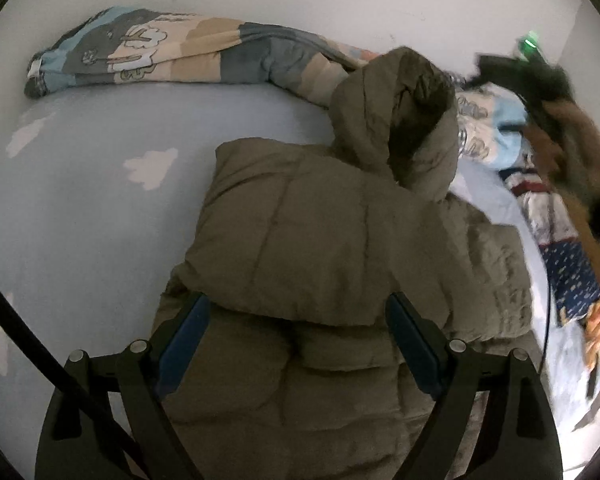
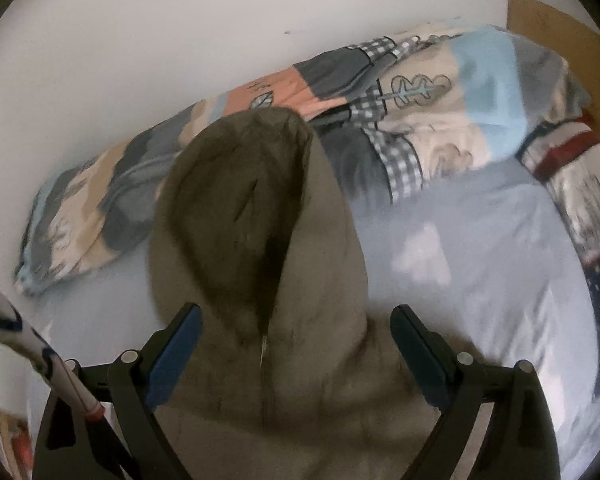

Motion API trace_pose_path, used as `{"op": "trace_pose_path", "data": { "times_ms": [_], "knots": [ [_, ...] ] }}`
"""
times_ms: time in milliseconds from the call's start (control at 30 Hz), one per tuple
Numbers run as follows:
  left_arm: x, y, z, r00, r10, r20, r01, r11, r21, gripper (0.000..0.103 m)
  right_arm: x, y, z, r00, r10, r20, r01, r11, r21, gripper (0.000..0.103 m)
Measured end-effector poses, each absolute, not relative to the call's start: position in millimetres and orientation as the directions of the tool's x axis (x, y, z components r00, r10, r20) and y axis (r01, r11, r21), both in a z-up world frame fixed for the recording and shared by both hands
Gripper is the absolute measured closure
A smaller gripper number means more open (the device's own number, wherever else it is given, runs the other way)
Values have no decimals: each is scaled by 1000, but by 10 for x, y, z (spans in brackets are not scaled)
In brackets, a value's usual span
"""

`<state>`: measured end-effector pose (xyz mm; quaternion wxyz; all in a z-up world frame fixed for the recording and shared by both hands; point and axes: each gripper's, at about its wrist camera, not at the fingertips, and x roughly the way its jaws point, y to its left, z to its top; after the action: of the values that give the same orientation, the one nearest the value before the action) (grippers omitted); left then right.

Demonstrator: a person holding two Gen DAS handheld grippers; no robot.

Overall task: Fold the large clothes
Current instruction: 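Grasp the olive jacket hood with the right gripper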

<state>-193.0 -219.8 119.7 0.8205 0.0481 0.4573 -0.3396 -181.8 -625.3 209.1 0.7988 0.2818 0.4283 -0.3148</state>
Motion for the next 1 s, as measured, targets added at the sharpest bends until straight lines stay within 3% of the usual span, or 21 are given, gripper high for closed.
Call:
{"op": "trace_pose_path", "data": {
  "times_ms": [233, 267, 300, 333, 433, 767, 1000],
  "knots": [
    [-1843, -2239, 1092, 326, -522, -788, 604, 757, -251, 14, -1216, -6725, 1704, 327, -389, -861, 791, 612, 24, 7],
    [-1842, -2252, 1086, 330, -517, -790, 606, 757, -242, 14, -1179, -6763, 1630, 302, -400, -865, 794, 609, -5, 22],
    [-1844, -2266, 1072, 334, -513, -790, 610, 757, -233, 14, -1149, -6807, 1539, 253, -411, -876, 800, 598, -50, 71],
    [-1843, -2277, 1056, 337, -507, -794, 610, 759, -226, 14, -1154, -6846, 1446, 227, -398, -889, 803, 593, -60, 96],
    [-1840, -2293, 1057, 336, -504, -796, 599, 766, -232, 14, -1352, -6847, 1442, 268, -385, -883, 824, 567, 3, 95],
    [-2067, -2278, 1434, 390, -550, -739, 625, 747, -226, 14, -2382, -6123, 2190, 488, -344, -802, 744, 644, 177, 96],
    [-2191, -2223, 1664, 402, -601, -691, 643, 723, -255, 14, -3278, -5329, 2352, 553, -325, -767, 684, 703, 195, 96]
  ]
}}
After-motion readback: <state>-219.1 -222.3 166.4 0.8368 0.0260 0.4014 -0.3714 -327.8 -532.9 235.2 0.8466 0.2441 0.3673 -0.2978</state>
